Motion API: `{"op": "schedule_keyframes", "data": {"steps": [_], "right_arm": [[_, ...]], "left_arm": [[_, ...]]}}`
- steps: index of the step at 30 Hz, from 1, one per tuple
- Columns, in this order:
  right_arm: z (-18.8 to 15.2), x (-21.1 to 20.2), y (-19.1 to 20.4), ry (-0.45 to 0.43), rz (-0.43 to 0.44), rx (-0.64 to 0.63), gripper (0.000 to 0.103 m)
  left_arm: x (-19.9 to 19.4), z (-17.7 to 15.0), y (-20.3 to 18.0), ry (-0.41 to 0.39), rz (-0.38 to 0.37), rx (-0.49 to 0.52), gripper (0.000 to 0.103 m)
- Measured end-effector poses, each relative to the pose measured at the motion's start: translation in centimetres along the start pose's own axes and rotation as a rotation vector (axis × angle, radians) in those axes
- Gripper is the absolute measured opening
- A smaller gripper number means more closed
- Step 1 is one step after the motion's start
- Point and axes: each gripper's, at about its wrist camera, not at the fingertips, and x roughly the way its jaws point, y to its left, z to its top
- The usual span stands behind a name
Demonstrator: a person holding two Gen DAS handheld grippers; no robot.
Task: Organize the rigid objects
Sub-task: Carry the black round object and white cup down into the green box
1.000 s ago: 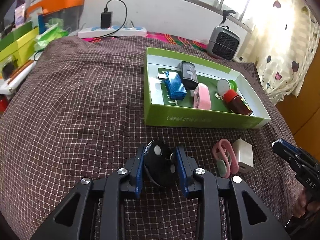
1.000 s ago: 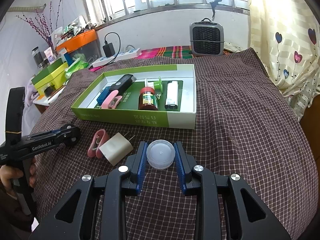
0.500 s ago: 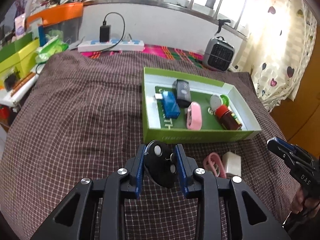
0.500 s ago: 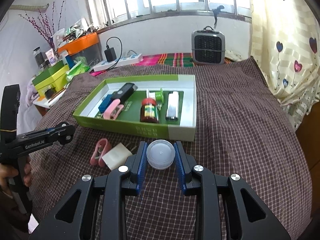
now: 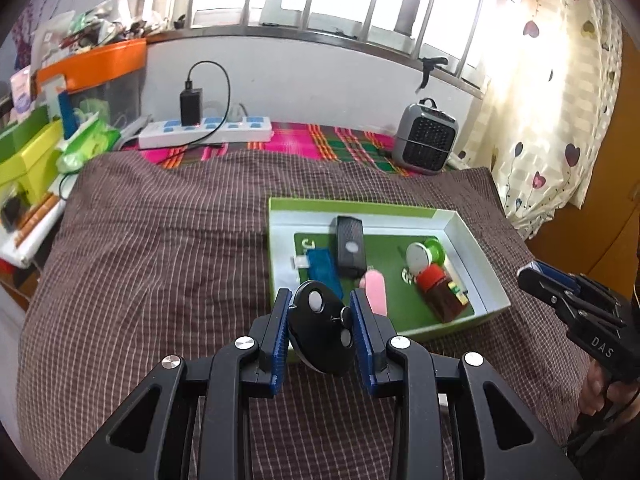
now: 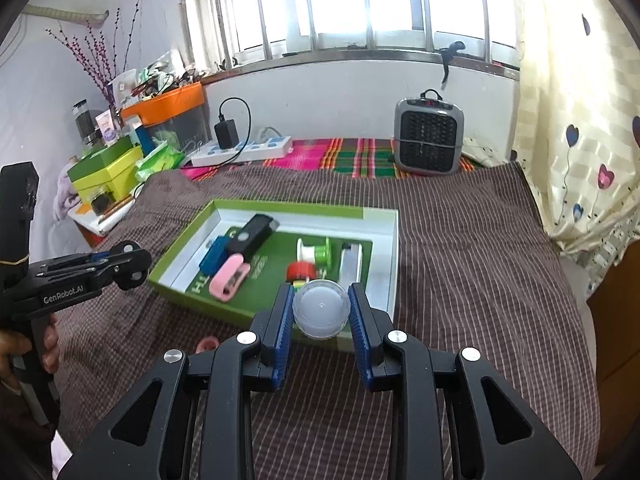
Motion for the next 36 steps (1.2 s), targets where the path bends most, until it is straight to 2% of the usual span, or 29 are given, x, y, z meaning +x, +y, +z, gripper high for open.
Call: {"op": "schedule_keyframes", "data": {"steps": [7, 16, 27, 36], "right_arm": [[2.2, 2.8, -0.4, 0.014, 0.008, -0.003, 0.029], [4.2, 7.7, -0.6, 0.084, 0.022, -0.001, 0.029], [5.1, 12.5, -0.8, 0.152, -0.004, -0.026, 0.029], [4.9, 14.0, -0.5, 0.179, -0.017, -0.052, 0.029]], "left_arm": [[2.1, 2.3, -0.1, 0.004, -0.013, 0.006, 0.028], [5.7, 4.6, 0.2, 0.042, -0.013, 0.001, 0.028], [9.4, 5.6, 0.1, 0.073, -0.003, 0.014, 0.028], [11.0, 5.7, 0.2, 0.092, -0.004, 0.008, 0.028]]}}
